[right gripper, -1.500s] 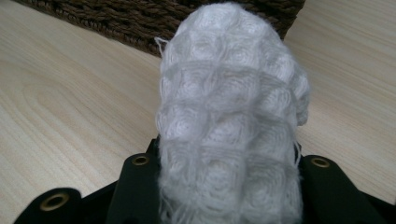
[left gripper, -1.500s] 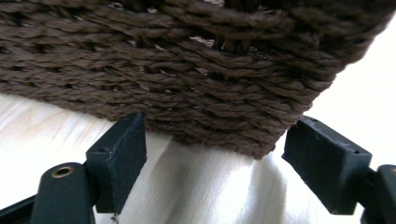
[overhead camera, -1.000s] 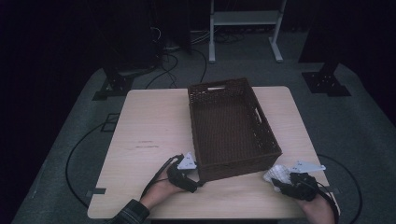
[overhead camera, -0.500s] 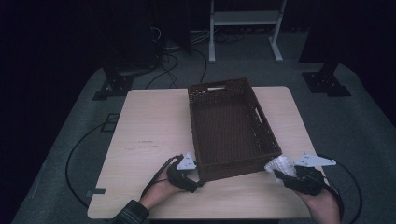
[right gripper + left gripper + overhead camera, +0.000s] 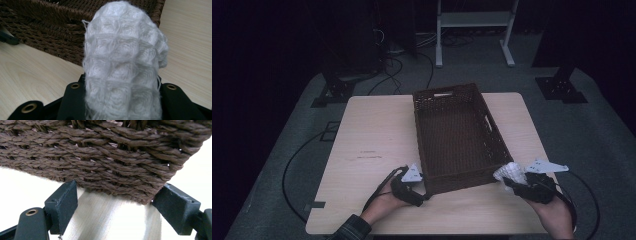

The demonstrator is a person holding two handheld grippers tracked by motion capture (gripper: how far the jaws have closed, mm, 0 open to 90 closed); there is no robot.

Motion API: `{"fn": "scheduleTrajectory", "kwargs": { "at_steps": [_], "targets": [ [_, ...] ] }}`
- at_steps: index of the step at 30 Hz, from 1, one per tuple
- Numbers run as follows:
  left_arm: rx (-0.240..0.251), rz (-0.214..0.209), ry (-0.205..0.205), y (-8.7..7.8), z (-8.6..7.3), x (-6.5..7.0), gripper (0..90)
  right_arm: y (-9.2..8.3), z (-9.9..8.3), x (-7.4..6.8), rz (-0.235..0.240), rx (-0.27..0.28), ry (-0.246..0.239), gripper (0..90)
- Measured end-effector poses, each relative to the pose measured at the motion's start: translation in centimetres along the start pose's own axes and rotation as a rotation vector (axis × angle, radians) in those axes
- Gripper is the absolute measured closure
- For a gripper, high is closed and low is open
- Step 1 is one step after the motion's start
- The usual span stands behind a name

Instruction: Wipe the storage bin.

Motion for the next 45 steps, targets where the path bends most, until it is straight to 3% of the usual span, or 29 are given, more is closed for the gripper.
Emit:
{"fn": "scheduleTrajectory", "kwargs": {
  "at_steps": [7, 28, 45],
  "targets": [
    [-0.005, 0.0, 0.004, 0.0, 0.0, 0.0, 19.3, 0.5, -0.5, 0.0, 0.005, -0.008, 0.002, 56.9],
    [-0.005, 0.0, 0.004, 0.0, 0.0, 0.0, 19.7, 4.7, -3.4, -1.0, 0.021, -0.151, -0.031, 56.9],
    [-0.005, 0.0, 0.003, 0.0, 0.0, 0.0, 19.7, 4.1, -3.1, -1.1, 0.025, -0.122, -0.022, 56.8]
  ]
}}
Point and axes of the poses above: each handheld gripper's, and its own axes: y roughly forward along the jaws, z roughly out of its top, x roughly to its right, the point moved 5 cm from there along y, roughly forward along the jaws, and after that the axes turned 6 degrees about -z, right-handed, at the moved point
